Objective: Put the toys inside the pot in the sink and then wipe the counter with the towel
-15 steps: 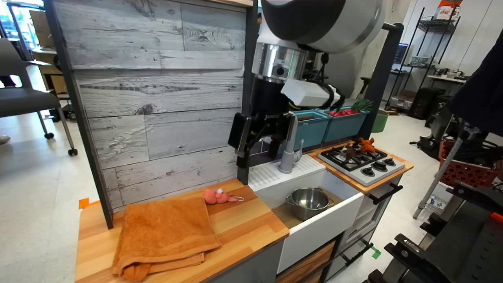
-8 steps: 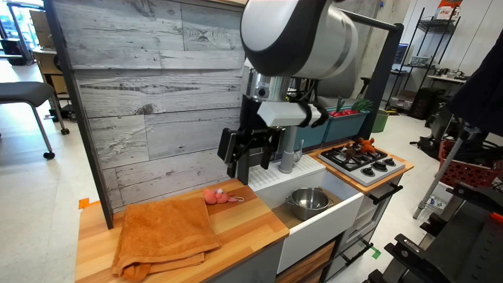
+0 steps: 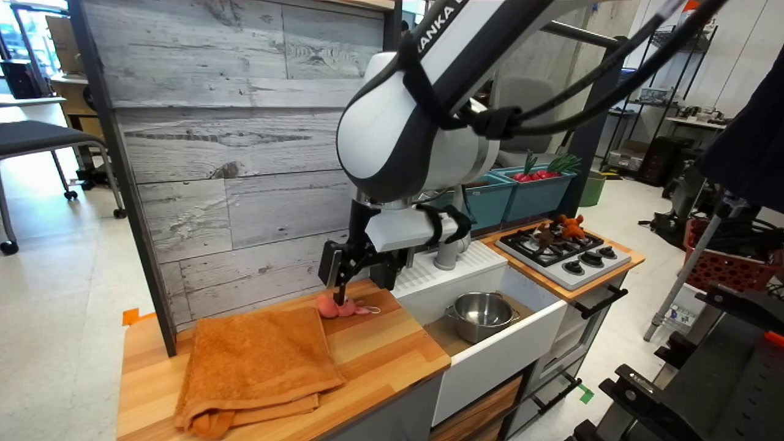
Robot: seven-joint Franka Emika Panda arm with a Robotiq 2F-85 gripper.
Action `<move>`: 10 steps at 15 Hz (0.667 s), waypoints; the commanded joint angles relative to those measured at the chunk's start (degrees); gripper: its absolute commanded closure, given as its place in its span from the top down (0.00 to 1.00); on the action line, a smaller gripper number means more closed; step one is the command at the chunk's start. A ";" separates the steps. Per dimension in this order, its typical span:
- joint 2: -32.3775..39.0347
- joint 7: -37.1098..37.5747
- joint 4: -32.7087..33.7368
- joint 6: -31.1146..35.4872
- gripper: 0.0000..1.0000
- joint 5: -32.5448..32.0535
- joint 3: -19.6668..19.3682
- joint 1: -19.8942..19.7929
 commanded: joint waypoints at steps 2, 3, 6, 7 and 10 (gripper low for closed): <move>1.34 -0.07 1.84 0.62 1.00 -0.44 0.75 -0.40; 2.11 0.20 2.93 0.45 1.00 -0.41 0.69 -0.27; 4.91 0.94 6.93 0.48 1.00 -0.26 0.62 0.15; 5.73 0.81 8.12 0.46 1.00 -0.25 0.77 0.15; 8.95 1.21 12.70 -0.07 1.00 -0.31 0.48 0.45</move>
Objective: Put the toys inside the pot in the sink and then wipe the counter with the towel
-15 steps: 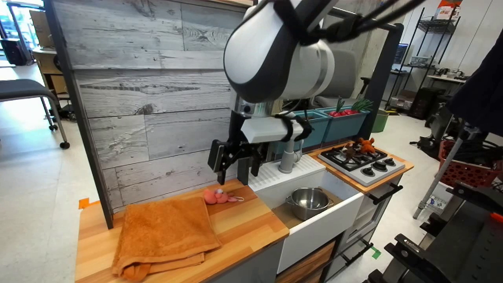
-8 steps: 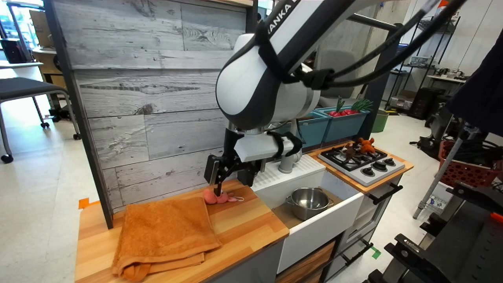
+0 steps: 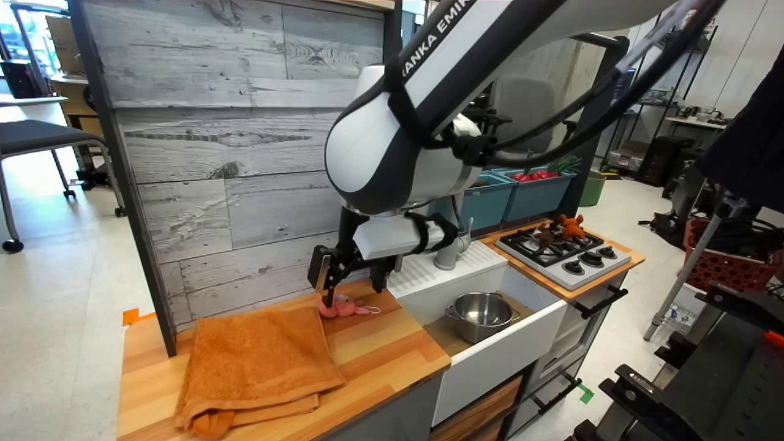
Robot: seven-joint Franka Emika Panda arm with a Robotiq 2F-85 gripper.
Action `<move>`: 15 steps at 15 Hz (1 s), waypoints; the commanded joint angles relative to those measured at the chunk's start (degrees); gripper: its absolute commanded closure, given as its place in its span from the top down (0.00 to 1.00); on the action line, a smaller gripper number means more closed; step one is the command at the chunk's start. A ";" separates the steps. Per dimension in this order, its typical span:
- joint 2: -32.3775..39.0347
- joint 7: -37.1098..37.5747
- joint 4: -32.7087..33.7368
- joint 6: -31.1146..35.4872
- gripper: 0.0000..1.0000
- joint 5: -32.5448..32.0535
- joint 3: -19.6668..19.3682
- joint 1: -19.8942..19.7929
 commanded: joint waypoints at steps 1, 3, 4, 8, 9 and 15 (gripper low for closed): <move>5.40 1.28 7.81 -0.73 1.00 -0.18 0.14 0.27; 7.14 1.00 9.67 -1.15 0.72 -0.27 0.18 0.25; 7.84 0.85 10.35 -1.29 0.66 -0.27 0.26 0.17; 9.58 0.87 12.58 -2.00 0.34 -0.13 0.27 -0.11; 9.52 0.78 12.88 -2.31 0.27 -0.08 0.34 -0.27; 4.89 -0.11 6.70 -1.10 0.00 0.10 0.02 -0.39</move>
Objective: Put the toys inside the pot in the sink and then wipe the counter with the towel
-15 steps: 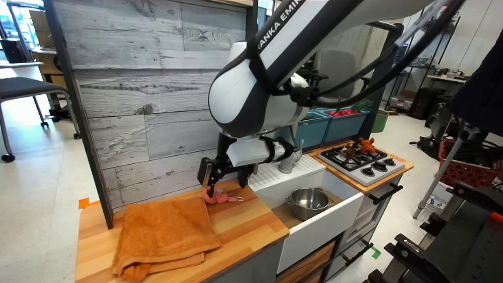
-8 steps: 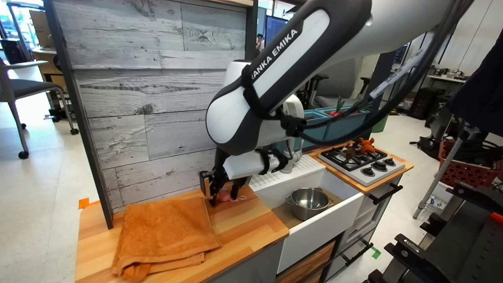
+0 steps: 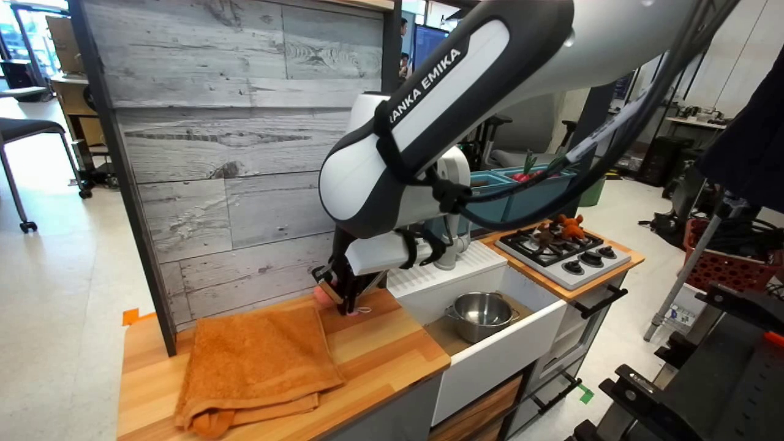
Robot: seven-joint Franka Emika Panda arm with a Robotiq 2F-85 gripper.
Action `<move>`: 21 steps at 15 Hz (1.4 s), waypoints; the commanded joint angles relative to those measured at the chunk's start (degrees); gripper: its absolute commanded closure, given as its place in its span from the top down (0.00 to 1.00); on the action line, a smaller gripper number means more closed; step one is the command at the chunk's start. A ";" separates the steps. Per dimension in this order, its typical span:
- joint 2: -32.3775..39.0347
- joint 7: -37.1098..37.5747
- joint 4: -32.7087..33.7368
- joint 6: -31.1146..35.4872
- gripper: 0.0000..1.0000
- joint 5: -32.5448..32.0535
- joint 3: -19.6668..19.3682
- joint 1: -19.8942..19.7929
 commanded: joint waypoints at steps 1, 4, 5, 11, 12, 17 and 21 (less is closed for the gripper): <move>-3.96 -0.24 -5.11 -0.65 0.02 -0.01 -0.03 -0.33; -10.38 1.04 -14.62 -2.56 0.02 0.02 -1.30 -0.16; -12.39 2.15 -17.35 -3.16 0.02 0.07 -2.28 0.12; -20.22 9.00 -28.48 -3.45 0.02 0.33 -6.77 -1.69; -19.01 11.01 -27.05 -5.61 0.02 0.40 -8.09 -2.15; -11.07 16.52 -16.66 -14.20 0.02 2.05 -10.25 -7.81; -6.41 16.79 -8.01 -19.46 0.02 4.48 -8.83 -12.54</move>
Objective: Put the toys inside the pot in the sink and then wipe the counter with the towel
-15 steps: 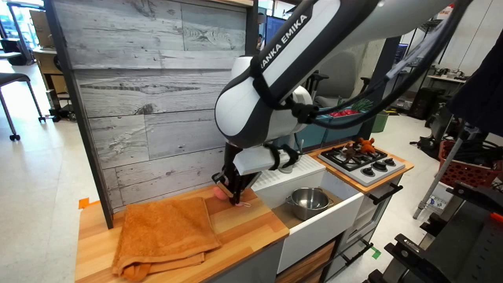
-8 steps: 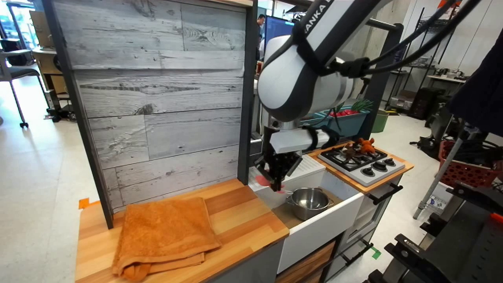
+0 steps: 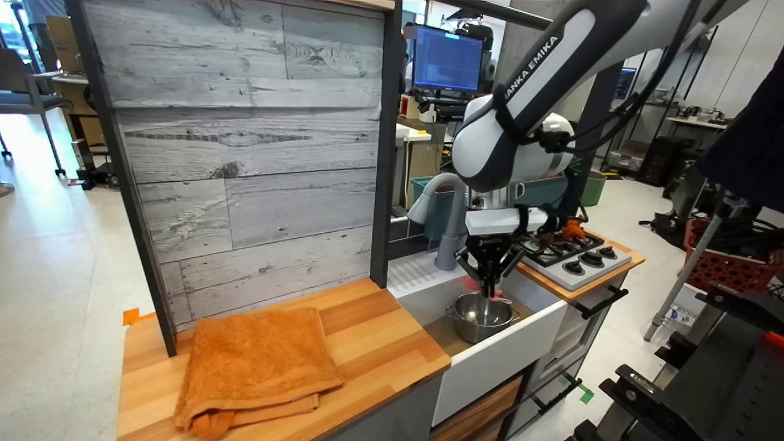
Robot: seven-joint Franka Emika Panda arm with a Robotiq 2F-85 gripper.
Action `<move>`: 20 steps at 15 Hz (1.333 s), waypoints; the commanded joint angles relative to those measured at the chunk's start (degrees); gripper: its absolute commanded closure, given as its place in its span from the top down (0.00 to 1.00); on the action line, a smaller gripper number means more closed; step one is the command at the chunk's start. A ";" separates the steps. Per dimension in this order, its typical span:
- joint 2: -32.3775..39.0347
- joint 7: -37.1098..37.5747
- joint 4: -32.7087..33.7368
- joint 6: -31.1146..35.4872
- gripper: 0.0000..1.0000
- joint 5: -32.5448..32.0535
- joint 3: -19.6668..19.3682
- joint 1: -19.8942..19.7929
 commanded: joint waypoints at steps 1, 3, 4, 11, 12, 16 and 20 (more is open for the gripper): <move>4.91 0.44 9.85 -6.34 0.02 2.32 1.97 -3.43; 6.27 0.43 12.50 -8.47 0.10 3.05 2.72 -4.19; 6.70 0.54 13.31 -9.57 0.33 3.16 2.88 -4.22; 5.60 0.51 11.91 -13.55 0.47 0.42 1.60 -2.42; 5.66 0.51 11.91 -13.55 0.54 0.43 1.59 -2.49; 2.38 0.88 7.75 -13.43 0.89 -1.84 -0.97 -0.86; -4.31 1.32 0.41 -13.44 1.00 -5.71 -5.73 0.40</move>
